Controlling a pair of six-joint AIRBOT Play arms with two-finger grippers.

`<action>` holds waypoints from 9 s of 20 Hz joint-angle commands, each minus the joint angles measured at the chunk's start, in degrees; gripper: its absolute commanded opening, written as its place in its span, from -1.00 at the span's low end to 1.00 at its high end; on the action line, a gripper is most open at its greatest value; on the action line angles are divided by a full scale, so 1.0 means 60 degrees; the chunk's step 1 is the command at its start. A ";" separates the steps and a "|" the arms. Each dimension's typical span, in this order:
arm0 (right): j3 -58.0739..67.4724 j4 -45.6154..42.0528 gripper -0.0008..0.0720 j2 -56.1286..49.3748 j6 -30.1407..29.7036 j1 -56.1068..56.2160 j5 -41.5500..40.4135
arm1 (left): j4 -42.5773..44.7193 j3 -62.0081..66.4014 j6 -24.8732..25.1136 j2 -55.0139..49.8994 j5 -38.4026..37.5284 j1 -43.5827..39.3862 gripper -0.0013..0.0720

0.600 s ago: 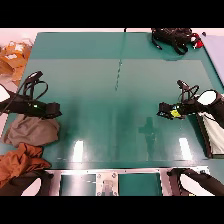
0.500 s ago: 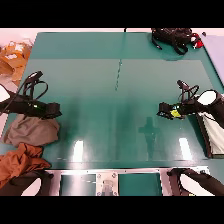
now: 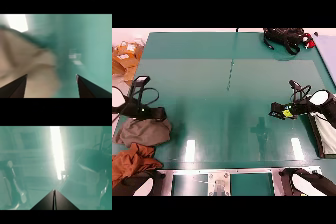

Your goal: Fold the shirts.

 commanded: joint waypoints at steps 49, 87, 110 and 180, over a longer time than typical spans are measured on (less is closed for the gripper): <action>0.2816 0.3337 -0.03 -0.5490 -0.2809 -0.0346 -0.0361 | -0.8393 -0.0178 0.1515 -0.5326 0.5537 -0.5563 0.98; 0.2616 0.3034 -0.94 0.1162 -0.3082 -0.2554 -0.1315 | -0.6025 1.0641 0.2685 -0.7045 0.1228 -0.2299 -0.91; 0.1723 0.2918 -0.94 -0.2914 -0.3563 -0.3461 -0.2401 | -0.4885 0.3031 -0.2269 -0.6189 0.0619 -0.5694 0.36; 0.6156 0.7610 -0.14 -0.6229 -0.5297 -0.1508 -0.2127 | -0.3730 0.8357 0.1479 -0.8120 0.3421 -0.0925 0.74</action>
